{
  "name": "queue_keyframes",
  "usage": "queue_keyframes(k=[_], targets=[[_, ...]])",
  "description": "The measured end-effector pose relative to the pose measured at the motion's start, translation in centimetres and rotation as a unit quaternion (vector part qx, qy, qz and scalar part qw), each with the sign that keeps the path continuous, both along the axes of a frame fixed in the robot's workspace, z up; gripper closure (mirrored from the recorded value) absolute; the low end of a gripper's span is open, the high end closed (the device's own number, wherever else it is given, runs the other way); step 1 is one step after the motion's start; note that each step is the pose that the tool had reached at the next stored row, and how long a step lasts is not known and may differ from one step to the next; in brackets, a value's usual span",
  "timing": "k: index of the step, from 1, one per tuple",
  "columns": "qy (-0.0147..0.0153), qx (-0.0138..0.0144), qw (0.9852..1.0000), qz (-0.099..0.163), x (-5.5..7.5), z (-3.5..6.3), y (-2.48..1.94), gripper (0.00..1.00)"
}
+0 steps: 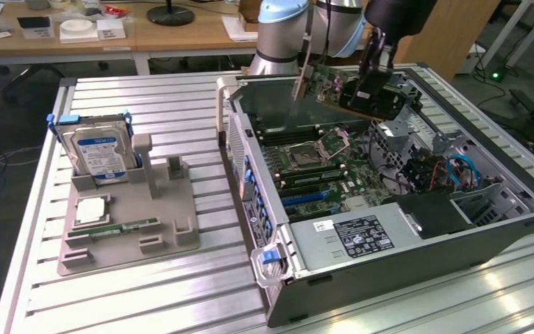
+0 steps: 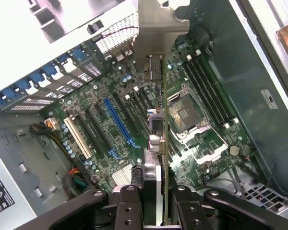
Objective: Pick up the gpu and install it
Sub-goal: 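Insert the gpu into the slot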
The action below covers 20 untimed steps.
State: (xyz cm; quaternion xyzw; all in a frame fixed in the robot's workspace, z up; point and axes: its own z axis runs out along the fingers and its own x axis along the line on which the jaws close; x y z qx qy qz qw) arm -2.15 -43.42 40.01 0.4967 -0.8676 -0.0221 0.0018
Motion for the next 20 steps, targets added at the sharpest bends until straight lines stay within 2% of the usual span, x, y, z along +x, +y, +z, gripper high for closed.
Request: queue_keyframes(k=[5,11,16,20], targets=[[0.0000,0.0000,0.9997,0.024,0.00,-0.02,-0.09,0.72],[0.0000,0.0000,0.9986,0.053,0.00,-0.05,-0.20,0.72],[0.0000,0.0000,0.9970,0.078,0.00,-0.07,-0.28,0.72],[0.0000,-0.0001,0.9950,0.100,0.00,-0.08,-0.32,0.72]])
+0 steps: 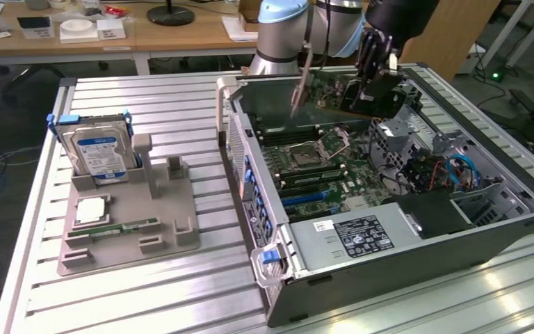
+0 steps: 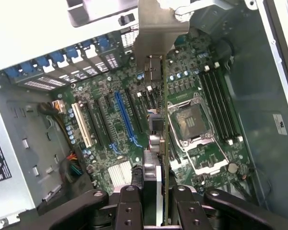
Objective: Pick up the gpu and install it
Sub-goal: 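Insert the gpu into the slot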
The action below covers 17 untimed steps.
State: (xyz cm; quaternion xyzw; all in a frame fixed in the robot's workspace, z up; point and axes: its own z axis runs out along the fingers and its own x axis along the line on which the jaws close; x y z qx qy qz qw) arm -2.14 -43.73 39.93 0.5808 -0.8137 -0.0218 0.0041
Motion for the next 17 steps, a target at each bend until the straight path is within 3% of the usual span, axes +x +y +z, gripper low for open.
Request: queue_keyframes(k=[8,10,13,17], targets=[[-0.0007,0.0001,0.9988,0.049,0.00,-0.05,-0.04,0.72],[-0.0052,-0.0002,0.9985,0.055,0.01,-0.08,-0.04,0.72],[-0.0148,-0.0006,0.9979,0.063,0.00,-0.15,-0.04,0.72],[-0.0173,-0.0003,0.9958,0.090,0.01,-0.24,-0.06,0.72]])
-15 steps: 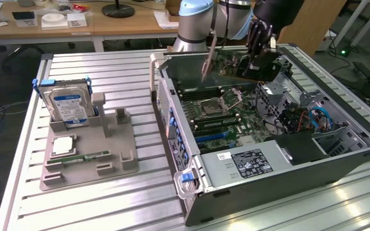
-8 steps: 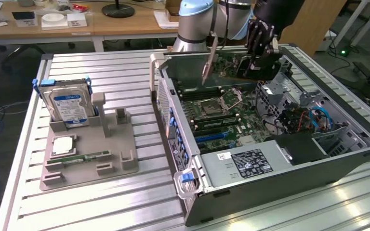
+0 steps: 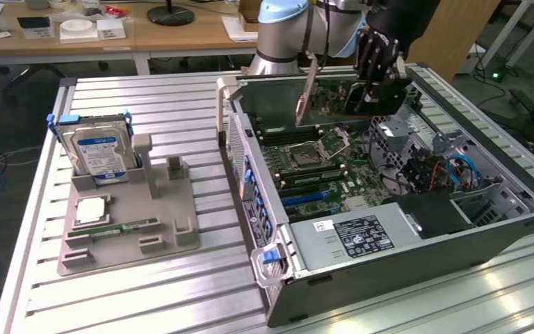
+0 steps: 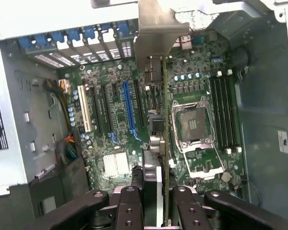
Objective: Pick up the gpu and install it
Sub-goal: 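Insert the gpu into the slot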
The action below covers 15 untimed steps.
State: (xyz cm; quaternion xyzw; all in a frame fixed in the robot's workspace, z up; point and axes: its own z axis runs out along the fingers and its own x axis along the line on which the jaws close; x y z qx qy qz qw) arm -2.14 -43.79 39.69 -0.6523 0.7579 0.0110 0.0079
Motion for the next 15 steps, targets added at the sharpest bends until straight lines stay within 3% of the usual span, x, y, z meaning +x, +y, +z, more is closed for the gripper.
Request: queue_keyframes(k=[2,4,8,15], targets=[[-0.0002,0.0001,0.9999,0.012,-0.01,-0.03,-0.01,0.72],[-0.0015,0.0038,0.9998,0.018,-0.02,-0.09,-0.01,0.72],[-0.0053,0.0085,0.9995,0.031,0.00,-0.21,0.00,0.72],[-0.0132,0.0089,0.9981,0.060,0.00,-0.51,-0.01,0.72]])
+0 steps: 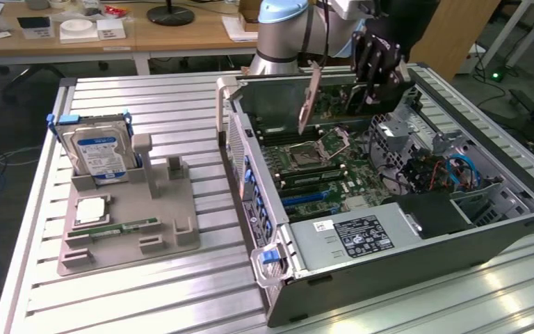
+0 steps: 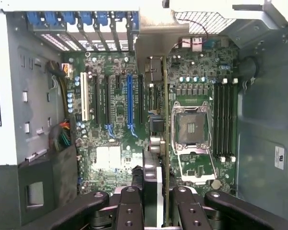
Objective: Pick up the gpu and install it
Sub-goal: 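Insert the gpu into the slot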
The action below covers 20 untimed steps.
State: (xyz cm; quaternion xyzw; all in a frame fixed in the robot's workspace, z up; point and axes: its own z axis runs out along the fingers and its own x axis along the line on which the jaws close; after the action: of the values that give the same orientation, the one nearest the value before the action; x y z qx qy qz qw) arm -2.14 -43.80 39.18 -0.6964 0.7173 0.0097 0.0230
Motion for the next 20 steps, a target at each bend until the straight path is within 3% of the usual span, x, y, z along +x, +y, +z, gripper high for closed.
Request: queue_keyframes(k=[5,20], targets=[[-0.0020,0.0000,1.0000,-0.005,0.0,-0.49,0.00,0.72],[-0.0022,-0.0001,0.9999,-0.013,0.0,-1.63,-0.04,0.72]])
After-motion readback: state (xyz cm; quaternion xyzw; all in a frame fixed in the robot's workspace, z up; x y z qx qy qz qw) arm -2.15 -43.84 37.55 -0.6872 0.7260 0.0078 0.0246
